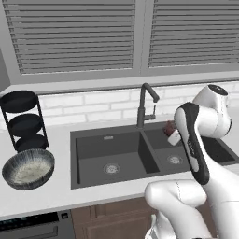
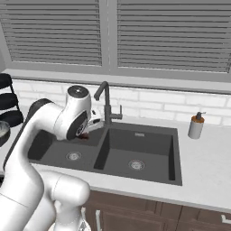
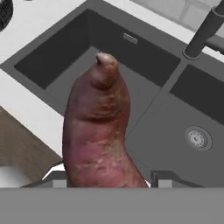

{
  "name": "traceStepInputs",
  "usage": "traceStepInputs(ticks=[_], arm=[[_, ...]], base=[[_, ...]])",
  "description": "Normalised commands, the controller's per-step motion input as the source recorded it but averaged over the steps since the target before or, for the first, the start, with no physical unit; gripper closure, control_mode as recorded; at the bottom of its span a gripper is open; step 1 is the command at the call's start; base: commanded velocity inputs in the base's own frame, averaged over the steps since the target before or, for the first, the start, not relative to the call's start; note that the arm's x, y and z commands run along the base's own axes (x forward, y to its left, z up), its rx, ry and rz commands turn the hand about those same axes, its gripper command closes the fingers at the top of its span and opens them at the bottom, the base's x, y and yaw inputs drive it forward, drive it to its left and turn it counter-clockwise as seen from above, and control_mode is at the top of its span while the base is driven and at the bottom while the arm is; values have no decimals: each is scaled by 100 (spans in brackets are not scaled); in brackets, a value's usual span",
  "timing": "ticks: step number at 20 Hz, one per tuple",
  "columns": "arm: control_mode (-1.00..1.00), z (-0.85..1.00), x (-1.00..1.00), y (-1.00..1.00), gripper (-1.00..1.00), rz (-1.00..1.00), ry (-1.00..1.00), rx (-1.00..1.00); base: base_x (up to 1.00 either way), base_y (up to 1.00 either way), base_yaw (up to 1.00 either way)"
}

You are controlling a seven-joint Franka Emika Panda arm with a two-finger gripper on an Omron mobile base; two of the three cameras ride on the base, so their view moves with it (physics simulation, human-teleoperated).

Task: Pick the potato from the sink and place it in the bowl. Then pick the bowl and place it in the microwave. Then close the microwave door and press the start button.

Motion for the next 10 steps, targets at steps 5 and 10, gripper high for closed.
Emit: traceStepInputs(ticks=[5,10], arm=[[-100,0,2,100,100,37,-1,-9],[-100,2,13,100,100,21,0,-11]], base=[[0,0,0],[0,0,0]])
